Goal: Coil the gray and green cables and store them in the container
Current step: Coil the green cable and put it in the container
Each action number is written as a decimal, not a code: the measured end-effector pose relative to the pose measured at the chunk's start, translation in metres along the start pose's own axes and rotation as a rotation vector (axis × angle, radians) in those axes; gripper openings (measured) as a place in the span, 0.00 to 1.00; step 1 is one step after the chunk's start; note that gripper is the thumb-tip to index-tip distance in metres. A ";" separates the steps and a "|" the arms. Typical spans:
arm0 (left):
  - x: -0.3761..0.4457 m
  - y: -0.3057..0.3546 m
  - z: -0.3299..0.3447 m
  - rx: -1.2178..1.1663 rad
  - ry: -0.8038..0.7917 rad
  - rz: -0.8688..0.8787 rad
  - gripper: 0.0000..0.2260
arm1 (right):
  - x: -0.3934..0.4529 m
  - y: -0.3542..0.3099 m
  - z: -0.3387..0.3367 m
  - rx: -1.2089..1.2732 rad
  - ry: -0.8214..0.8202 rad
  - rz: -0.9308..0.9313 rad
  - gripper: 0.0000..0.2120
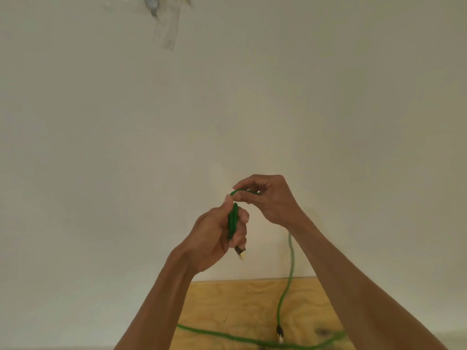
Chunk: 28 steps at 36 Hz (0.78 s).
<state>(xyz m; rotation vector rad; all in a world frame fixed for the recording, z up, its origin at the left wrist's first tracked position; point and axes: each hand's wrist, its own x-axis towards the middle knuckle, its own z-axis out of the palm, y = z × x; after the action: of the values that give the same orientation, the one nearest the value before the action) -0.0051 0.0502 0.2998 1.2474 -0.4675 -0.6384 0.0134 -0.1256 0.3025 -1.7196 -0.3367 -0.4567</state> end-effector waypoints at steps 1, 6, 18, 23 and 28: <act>0.001 0.001 0.003 -0.049 -0.033 0.028 0.19 | -0.001 0.004 0.000 0.046 -0.004 0.008 0.07; 0.011 0.006 0.015 -0.115 -0.124 0.169 0.10 | -0.022 0.017 0.015 -0.057 -0.045 0.035 0.15; 0.032 0.045 -0.017 0.278 0.187 0.326 0.08 | -0.071 0.016 0.038 0.083 -0.065 0.270 0.12; 0.030 0.035 -0.028 0.664 0.271 0.320 0.08 | -0.065 -0.010 0.024 -0.044 -0.143 0.220 0.15; 0.018 0.023 -0.019 0.749 0.204 0.168 0.16 | -0.043 -0.036 0.002 -0.232 -0.183 0.023 0.10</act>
<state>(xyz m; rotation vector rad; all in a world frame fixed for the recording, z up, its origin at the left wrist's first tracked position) 0.0247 0.0563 0.3169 1.9312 -0.6609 -0.1765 -0.0409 -0.1155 0.3124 -1.9952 -0.4069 -0.3316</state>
